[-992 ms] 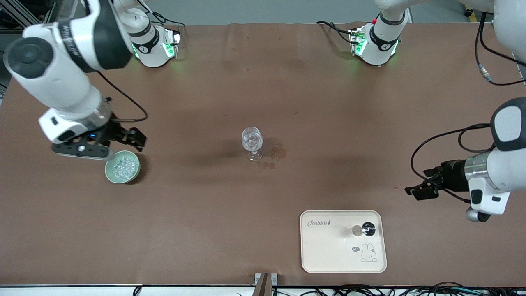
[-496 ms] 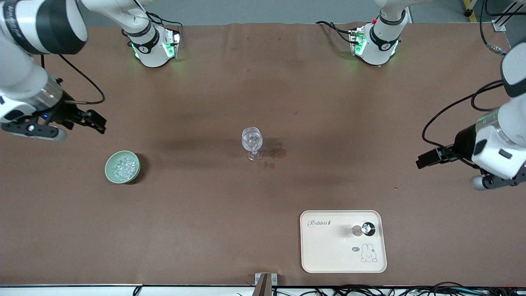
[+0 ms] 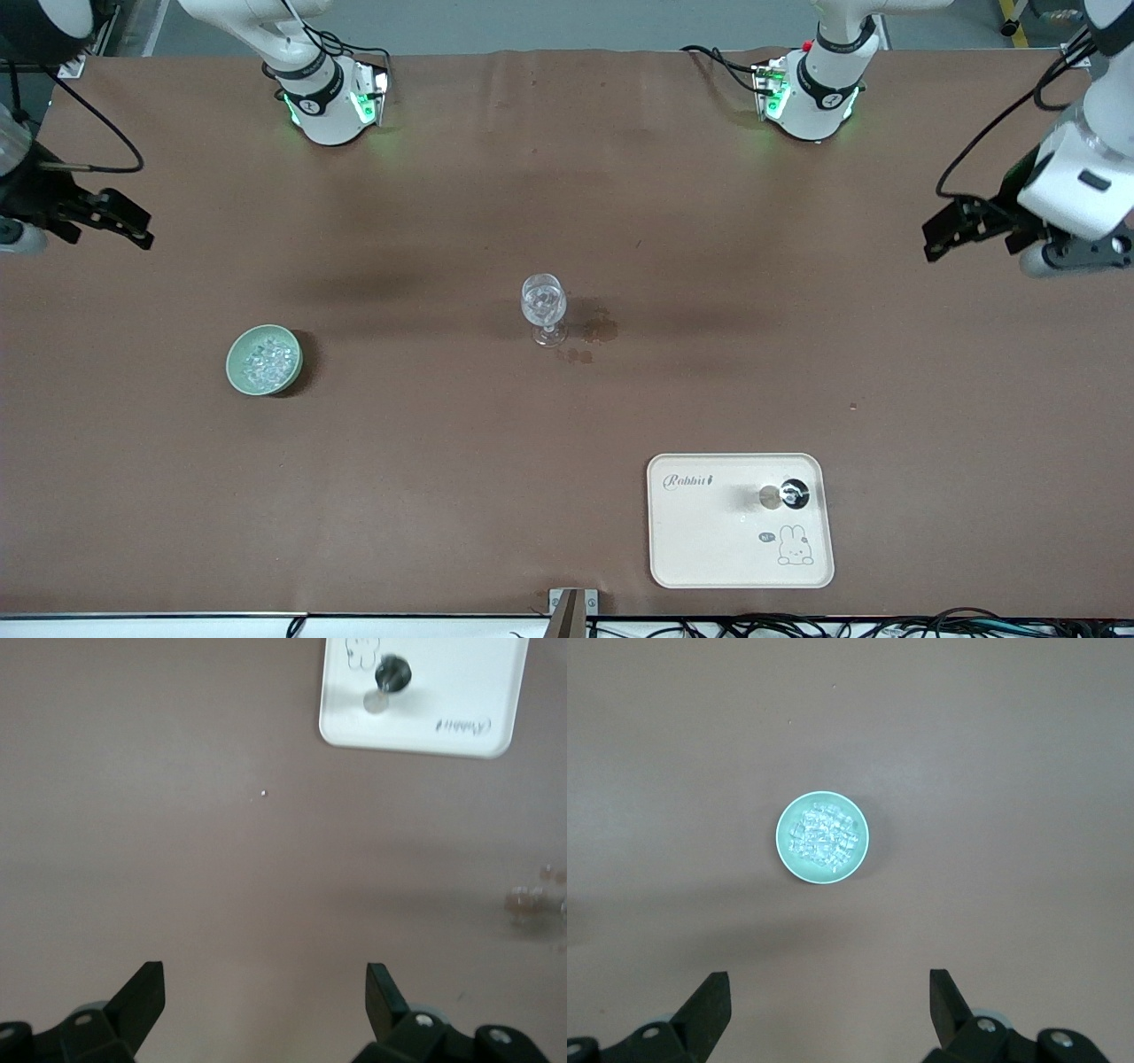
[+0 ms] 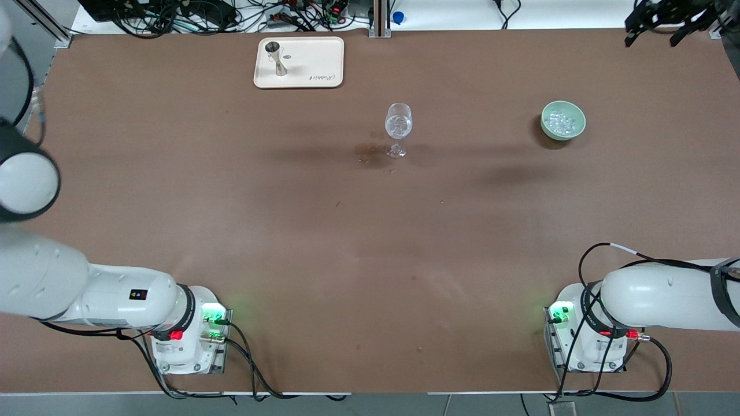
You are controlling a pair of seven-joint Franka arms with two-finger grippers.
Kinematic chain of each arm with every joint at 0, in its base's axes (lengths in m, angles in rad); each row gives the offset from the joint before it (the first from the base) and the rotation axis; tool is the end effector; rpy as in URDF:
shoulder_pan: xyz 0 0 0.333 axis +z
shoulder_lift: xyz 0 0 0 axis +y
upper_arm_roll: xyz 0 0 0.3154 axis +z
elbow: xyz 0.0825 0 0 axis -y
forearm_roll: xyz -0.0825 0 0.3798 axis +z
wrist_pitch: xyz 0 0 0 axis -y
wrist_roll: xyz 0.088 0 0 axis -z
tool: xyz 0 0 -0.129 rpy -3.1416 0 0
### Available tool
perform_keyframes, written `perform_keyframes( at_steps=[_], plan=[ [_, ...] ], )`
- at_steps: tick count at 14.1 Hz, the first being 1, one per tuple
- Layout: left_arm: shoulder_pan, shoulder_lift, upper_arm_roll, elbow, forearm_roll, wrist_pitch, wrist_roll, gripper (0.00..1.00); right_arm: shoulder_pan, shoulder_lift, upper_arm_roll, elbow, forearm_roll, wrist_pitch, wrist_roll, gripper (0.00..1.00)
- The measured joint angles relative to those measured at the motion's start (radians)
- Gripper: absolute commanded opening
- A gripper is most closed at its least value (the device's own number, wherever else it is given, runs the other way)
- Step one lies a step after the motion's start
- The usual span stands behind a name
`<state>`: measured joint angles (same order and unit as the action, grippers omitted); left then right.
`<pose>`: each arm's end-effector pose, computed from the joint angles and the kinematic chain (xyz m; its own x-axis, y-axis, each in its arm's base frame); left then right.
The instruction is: Pour wine and add ice with both arms
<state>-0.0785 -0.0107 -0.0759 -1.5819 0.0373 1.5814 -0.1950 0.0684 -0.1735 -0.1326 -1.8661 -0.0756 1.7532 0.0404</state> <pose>0.5425 -0.0798 0.6036 0.9990 0.0401 0.0174 0.0407 -0.9985 -0.0354 0.5080 -0.0455 0.5695 0.9941 -0.0900 0.0609 -0.0931 -0.9944 0.0498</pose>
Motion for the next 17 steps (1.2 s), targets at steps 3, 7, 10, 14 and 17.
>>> perform_keyframes(
  at_steps=[3, 7, 10, 14, 17],
  plan=[
    [0.002, -0.101, 0.010, -0.101, -0.022, 0.000, 0.056, 1.00, -0.002, 0.004, -0.023, 0.115, 0.000, -0.077, -0.001, 1.00],
    [-0.002, -0.154, 0.001, -0.147, -0.026, -0.001, 0.063, 1.00, -0.003, 0.054, -0.032, 0.274, 0.001, -0.181, -0.002, 1.00],
    [-0.004, -0.156, -0.008, -0.131, -0.026, -0.021, 0.063, 1.00, -0.010, 0.108, -0.034, 0.329, 0.005, -0.210, -0.054, 0.99],
    [0.001, -0.156, -0.004, -0.112, -0.026, -0.035, 0.063, 1.00, -0.082, 0.159, -0.037, 0.345, 0.062, -0.233, -0.127, 0.97],
    [0.001, -0.153, -0.003, -0.112, -0.026, -0.036, 0.063, 1.00, -0.095, 0.150, -0.037, 0.300, 0.071, -0.213, -0.133, 0.97]
  ],
)
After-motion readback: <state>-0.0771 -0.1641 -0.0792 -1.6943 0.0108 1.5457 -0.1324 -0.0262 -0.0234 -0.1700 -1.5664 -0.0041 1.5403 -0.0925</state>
